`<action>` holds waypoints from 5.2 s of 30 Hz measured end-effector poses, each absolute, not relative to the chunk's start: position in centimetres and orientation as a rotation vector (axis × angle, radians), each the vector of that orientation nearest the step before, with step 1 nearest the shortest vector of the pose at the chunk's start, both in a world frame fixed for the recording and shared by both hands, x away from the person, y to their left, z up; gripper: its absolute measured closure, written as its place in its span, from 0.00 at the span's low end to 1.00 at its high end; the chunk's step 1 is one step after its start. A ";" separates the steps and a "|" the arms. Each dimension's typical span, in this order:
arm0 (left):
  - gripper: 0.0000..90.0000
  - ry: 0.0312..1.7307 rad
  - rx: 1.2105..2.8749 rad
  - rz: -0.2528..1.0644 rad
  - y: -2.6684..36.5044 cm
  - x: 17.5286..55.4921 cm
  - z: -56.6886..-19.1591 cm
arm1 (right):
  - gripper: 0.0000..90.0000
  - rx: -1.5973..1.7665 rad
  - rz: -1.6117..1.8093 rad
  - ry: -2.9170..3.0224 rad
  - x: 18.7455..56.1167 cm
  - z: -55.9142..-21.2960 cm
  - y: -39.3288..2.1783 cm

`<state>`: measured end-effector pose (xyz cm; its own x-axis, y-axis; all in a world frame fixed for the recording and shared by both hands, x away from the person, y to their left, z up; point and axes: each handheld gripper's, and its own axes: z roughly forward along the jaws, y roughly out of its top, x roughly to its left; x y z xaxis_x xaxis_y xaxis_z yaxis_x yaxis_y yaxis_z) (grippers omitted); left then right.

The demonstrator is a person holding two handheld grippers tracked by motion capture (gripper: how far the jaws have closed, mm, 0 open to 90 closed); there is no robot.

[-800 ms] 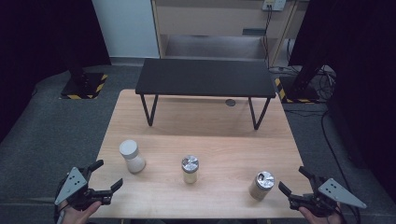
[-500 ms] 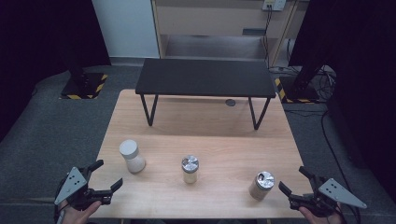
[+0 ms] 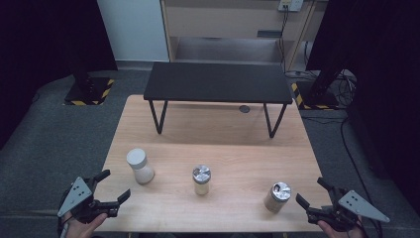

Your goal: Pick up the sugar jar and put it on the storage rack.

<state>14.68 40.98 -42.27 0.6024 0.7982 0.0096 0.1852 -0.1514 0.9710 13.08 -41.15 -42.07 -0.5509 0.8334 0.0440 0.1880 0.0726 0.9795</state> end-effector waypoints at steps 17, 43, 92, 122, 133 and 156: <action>0.02 0.838 1.660 0.651 41.1 14.6 -42.3 | 0.06 1.004 1.523 1.816 13.4 -42.1 -41.1; 0.02 0.855 1.802 0.673 40.6 13.9 -35.5 | 0.06 0.993 1.521 1.830 13.5 -42.0 -41.0; 0.05 0.914 1.979 0.561 39.2 21.6 -29.7 | 0.06 0.992 1.521 1.834 13.5 -41.9 -40.9; 0.06 0.970 2.004 0.530 36.8 25.6 -32.5 | 0.06 0.991 1.515 1.835 13.5 -41.9 -40.8; 0.06 1.002 2.009 0.536 36.4 26.6 -33.7 | 0.06 0.988 1.514 1.834 13.4 -41.9 -40.8; 0.10 1.031 1.986 0.499 36.0 27.5 -36.4 | 0.07 0.986 1.513 1.835 13.4 -41.9 -40.8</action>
